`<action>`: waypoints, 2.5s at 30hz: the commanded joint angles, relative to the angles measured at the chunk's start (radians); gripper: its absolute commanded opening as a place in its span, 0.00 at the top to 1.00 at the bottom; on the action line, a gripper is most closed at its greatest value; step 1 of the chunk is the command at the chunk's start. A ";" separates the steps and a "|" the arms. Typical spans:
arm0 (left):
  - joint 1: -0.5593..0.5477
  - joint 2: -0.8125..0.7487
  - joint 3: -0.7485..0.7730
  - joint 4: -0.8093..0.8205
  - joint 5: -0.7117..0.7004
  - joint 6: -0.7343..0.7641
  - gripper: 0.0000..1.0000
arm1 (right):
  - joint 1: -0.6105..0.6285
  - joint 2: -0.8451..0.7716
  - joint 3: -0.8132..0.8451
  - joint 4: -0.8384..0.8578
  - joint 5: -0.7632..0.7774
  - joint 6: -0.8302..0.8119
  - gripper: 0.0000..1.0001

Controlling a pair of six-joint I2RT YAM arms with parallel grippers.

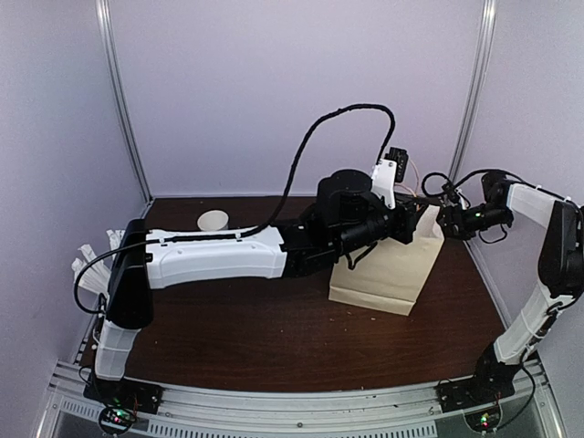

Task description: Pack the takeout coffee

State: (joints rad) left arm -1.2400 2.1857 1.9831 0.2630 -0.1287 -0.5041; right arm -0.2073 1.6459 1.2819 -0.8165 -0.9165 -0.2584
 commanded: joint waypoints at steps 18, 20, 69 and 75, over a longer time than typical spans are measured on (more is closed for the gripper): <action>0.253 -0.459 -0.062 -0.968 0.462 0.171 1.00 | 0.006 -0.039 -0.006 0.020 -0.079 -0.010 0.23; 0.290 -0.490 -0.084 -1.045 0.435 0.218 1.00 | 0.018 -0.034 -0.002 0.026 -0.078 -0.008 0.23; 0.458 -0.973 -0.544 -1.010 0.050 0.297 0.30 | 0.626 0.662 0.951 -0.244 0.364 -0.292 0.15; 0.458 -0.994 -0.558 -1.013 0.040 0.302 0.30 | 0.627 0.667 0.958 -0.247 0.371 -0.288 0.19</action>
State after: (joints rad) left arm -0.7872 1.2114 1.4361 -0.7876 -0.0826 -0.1925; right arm 0.4149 2.3043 2.2108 -1.0466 -0.5697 -0.5636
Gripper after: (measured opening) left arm 0.700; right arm 0.825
